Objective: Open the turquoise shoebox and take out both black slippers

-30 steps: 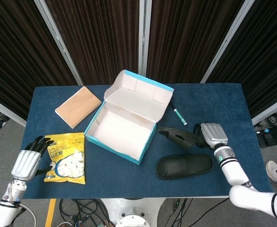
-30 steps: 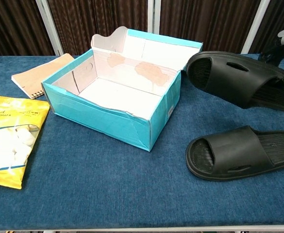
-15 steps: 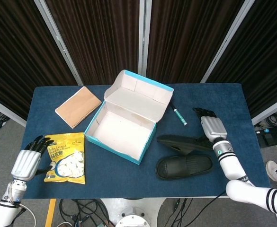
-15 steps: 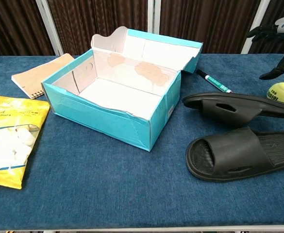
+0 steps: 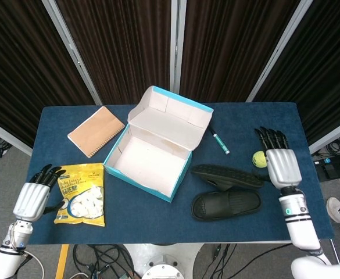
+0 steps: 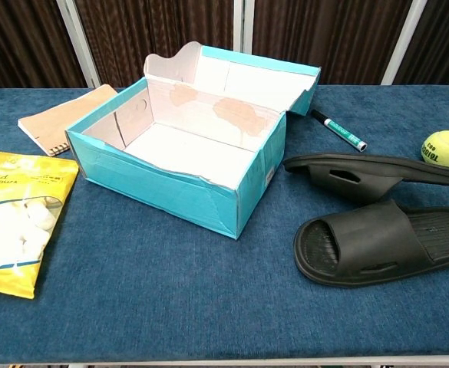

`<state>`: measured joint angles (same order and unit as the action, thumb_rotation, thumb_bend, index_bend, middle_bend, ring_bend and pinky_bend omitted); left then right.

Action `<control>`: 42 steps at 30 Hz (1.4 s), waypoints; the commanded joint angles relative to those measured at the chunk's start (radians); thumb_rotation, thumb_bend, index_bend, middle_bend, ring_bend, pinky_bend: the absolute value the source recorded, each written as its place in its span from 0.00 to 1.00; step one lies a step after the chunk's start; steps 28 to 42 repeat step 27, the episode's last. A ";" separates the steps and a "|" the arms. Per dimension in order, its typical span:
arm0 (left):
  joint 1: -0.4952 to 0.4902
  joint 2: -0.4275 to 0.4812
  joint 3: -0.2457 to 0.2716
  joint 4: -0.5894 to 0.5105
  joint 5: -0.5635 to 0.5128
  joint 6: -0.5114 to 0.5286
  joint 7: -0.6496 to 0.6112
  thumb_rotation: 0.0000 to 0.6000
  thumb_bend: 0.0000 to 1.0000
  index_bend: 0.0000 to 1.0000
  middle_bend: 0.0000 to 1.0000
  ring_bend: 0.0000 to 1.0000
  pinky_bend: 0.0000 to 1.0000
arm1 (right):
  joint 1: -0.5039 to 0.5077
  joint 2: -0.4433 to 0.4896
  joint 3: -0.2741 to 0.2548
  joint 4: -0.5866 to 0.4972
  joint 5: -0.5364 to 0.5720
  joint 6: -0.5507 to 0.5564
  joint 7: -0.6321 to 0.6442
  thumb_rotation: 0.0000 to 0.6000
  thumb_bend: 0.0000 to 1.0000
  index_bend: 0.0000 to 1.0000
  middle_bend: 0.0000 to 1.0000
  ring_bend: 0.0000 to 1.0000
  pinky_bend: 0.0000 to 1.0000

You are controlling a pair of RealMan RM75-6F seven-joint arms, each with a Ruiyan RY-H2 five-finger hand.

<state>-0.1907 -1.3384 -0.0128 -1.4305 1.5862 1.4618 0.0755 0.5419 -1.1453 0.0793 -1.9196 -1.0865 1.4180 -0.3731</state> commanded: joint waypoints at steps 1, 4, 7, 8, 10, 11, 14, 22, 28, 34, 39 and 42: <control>0.001 0.002 -0.003 -0.004 0.000 0.005 0.007 1.00 0.09 0.19 0.16 0.09 0.30 | -0.166 -0.117 -0.112 0.047 -0.197 0.222 -0.074 1.00 0.06 0.00 0.00 0.00 0.00; 0.002 0.006 -0.004 -0.012 0.001 0.008 0.017 1.00 0.09 0.19 0.16 0.09 0.30 | -0.255 -0.211 -0.154 0.161 -0.305 0.339 -0.051 1.00 0.06 0.00 0.00 0.00 0.00; 0.003 0.005 -0.009 -0.014 -0.002 0.014 0.025 1.00 0.09 0.19 0.16 0.09 0.30 | -0.332 -0.278 -0.174 0.275 -0.376 0.429 0.006 1.00 0.07 0.00 0.00 0.00 0.00; 0.004 0.003 -0.011 -0.013 -0.003 0.017 0.028 1.00 0.09 0.19 0.16 0.09 0.30 | -0.351 -0.291 -0.178 0.300 -0.385 0.442 0.028 1.00 0.07 0.00 0.00 0.00 0.00; 0.007 -0.002 -0.015 -0.008 -0.004 0.028 0.035 1.00 0.09 0.19 0.16 0.09 0.30 | -0.385 -0.304 -0.185 0.335 -0.379 0.441 0.071 1.00 0.08 0.00 0.00 0.00 0.00; 0.009 -0.005 -0.017 -0.005 -0.004 0.034 0.038 1.00 0.09 0.19 0.16 0.09 0.30 | -0.395 -0.304 -0.185 0.345 -0.371 0.433 0.087 1.00 0.08 0.00 0.00 0.00 0.00; 0.017 -0.015 -0.024 0.007 -0.002 0.060 0.044 1.00 0.09 0.19 0.16 0.09 0.30 | -0.415 -0.298 -0.170 0.363 -0.338 0.394 0.132 1.00 0.08 0.00 0.00 0.00 0.00; 0.032 -0.023 -0.027 0.024 -0.001 0.089 0.059 1.00 0.09 0.19 0.17 0.09 0.30 | -0.417 -0.274 -0.106 0.357 -0.309 0.309 0.171 1.00 0.09 0.00 0.00 0.00 0.00; 0.033 -0.029 -0.029 0.033 -0.004 0.088 0.049 1.00 0.09 0.19 0.17 0.09 0.30 | -0.421 -0.259 -0.082 0.340 -0.300 0.268 0.175 1.00 0.09 0.00 0.00 0.00 0.00; 0.033 -0.029 -0.029 0.033 -0.004 0.088 0.049 1.00 0.09 0.19 0.17 0.09 0.30 | -0.421 -0.259 -0.082 0.340 -0.300 0.268 0.175 1.00 0.09 0.00 0.00 0.00 0.00; 0.033 -0.029 -0.029 0.033 -0.004 0.088 0.049 1.00 0.09 0.19 0.17 0.09 0.30 | -0.421 -0.259 -0.082 0.340 -0.300 0.268 0.175 1.00 0.09 0.00 0.00 0.00 0.00; 0.033 -0.029 -0.029 0.033 -0.004 0.088 0.049 1.00 0.09 0.19 0.17 0.09 0.30 | -0.421 -0.259 -0.082 0.340 -0.300 0.268 0.175 1.00 0.09 0.00 0.00 0.00 0.00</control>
